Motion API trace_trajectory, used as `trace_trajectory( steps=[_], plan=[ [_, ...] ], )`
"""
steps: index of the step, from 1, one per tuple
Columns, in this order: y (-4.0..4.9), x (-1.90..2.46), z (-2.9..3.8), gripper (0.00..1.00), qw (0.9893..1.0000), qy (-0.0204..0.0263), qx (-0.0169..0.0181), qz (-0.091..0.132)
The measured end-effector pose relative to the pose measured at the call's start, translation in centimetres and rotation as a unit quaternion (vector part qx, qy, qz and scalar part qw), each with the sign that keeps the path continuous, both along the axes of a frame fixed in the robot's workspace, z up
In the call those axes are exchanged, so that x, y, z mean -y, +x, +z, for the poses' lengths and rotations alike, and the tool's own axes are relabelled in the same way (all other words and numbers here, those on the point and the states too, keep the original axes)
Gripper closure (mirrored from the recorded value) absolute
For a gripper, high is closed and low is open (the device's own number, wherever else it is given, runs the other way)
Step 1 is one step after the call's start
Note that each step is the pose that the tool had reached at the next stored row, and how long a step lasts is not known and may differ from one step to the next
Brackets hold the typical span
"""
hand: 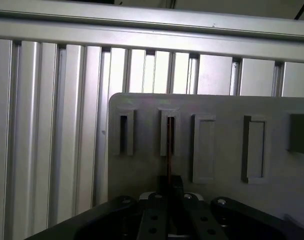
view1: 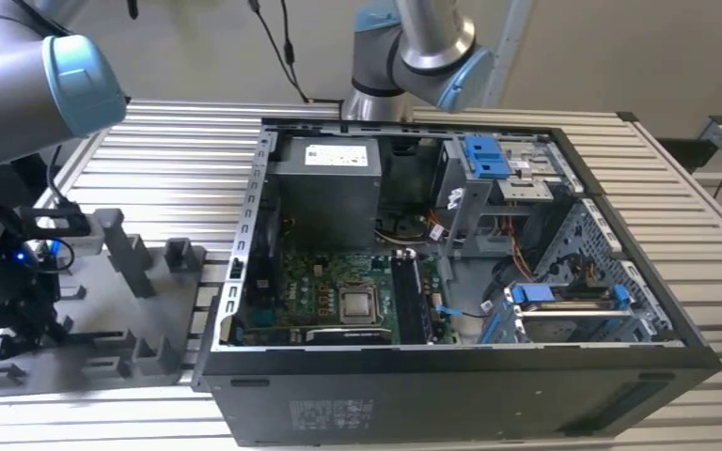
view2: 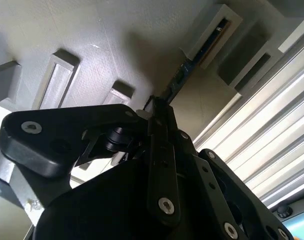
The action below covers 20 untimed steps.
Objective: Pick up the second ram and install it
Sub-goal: 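Pick up the second ram and move it above second insertion slot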
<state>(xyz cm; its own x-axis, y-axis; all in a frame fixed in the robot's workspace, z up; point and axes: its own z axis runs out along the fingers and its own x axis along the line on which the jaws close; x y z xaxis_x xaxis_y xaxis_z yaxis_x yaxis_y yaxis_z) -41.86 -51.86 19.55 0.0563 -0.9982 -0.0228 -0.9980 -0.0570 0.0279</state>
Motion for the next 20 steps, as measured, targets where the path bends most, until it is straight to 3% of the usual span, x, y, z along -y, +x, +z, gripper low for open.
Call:
trace_trajectory(
  steps=[9, 20],
  plan=[
    [0.0, 0.0, 0.87, 0.86, 1.0, 0.0, -0.0001, 0.0],
    [0.01, -0.02, 2.49, 0.86, 1.0, 0.0, -0.0001, 0.0]
  ],
)
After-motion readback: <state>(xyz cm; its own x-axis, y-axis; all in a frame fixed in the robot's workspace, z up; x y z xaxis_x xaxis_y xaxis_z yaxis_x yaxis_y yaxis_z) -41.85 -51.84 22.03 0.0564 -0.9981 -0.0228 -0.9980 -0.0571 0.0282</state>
